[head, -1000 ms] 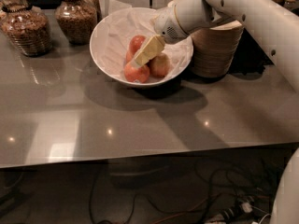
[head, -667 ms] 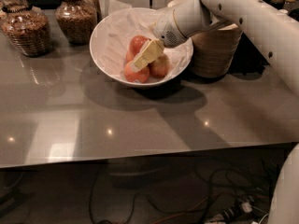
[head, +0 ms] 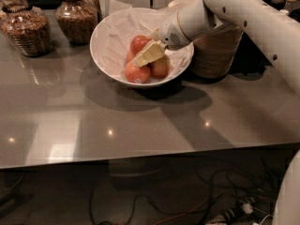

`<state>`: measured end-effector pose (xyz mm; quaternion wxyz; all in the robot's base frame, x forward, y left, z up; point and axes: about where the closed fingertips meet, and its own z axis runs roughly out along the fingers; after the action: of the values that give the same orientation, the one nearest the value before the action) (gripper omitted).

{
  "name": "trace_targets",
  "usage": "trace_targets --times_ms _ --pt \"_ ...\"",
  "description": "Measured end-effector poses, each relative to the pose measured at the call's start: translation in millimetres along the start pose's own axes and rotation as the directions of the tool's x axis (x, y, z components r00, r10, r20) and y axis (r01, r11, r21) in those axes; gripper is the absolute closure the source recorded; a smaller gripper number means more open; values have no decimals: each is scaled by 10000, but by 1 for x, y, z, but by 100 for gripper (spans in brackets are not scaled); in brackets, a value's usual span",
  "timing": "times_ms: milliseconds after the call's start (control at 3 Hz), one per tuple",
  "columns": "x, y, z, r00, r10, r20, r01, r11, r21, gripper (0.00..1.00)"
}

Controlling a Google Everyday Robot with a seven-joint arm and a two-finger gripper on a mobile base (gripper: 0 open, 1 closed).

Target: Pick apple from white bowl

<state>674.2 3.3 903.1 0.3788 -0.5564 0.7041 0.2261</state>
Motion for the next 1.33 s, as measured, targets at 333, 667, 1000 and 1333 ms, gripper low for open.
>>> trace_targets --times_ms 333,667,1000,1333 --pt "4 -3 -5 9999 113 -29 -113 9999 99 70" --pt "8 -6 -17 9997 240 12 -240 9993 280 93" --pt "7 -5 -17 9997 237 14 -237 9993 282 100" --pt "8 7 -47 9996 -168 219 156 9985 531 100"
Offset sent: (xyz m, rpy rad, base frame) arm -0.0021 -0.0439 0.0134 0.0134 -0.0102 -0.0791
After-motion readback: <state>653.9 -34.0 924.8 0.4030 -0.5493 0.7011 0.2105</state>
